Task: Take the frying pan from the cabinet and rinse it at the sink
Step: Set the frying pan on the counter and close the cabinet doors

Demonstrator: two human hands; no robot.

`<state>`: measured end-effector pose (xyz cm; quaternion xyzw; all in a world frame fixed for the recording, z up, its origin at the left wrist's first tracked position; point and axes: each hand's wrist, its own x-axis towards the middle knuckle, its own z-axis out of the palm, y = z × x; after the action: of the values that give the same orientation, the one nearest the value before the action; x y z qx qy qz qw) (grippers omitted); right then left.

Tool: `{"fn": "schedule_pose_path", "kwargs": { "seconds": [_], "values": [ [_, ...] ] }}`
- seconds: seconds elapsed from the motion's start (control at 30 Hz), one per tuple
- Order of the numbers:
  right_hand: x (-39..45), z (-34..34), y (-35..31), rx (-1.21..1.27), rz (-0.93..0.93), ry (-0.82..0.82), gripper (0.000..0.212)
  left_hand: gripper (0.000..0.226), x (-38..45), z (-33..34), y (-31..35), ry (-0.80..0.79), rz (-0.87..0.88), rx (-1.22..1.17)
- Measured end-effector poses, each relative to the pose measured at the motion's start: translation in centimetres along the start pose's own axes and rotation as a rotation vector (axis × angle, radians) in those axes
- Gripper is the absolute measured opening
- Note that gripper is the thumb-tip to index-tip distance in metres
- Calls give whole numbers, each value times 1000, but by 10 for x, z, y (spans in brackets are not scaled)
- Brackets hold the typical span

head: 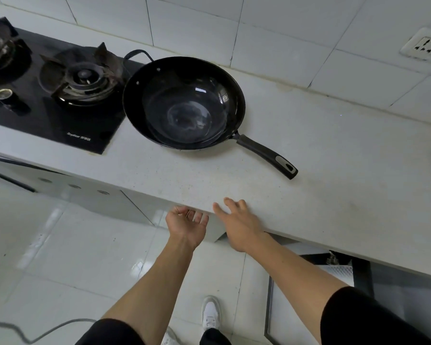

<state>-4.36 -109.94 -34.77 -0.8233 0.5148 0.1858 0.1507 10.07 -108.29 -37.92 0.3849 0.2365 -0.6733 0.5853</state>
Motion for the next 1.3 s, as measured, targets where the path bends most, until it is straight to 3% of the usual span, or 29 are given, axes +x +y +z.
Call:
{"fn": "schedule_pose_path", "kwargs": {
  "seconds": [0.33,0.43,0.5,0.63,0.73,0.8,1.03,1.3],
  "values": [
    [1,3,3,-23,-7,-23,101,17,-5,-13,3,-120,1,282],
    [2,5,5,-46,-23,-2,101,3,-14,-9,-1,-94,41,464],
    [2,6,6,-60,-28,7,100,6,-25,-7,-4,-31,89,665],
    [4,7,6,-50,-36,2,100,11,-57,-10,-10,34,188,1295],
    [-2,3,10,19,-50,-26,93,47,-69,-27,-14,39,237,1671],
    [-12,2,15,137,-48,-33,89,56,-75,-33,-11,24,285,1785],
    [-98,0,47,363,156,92,73,53,-81,-8,0,-150,351,2091],
    [-207,32,67,499,507,204,67,43,-85,28,-50,-516,533,2456]
  ]
}}
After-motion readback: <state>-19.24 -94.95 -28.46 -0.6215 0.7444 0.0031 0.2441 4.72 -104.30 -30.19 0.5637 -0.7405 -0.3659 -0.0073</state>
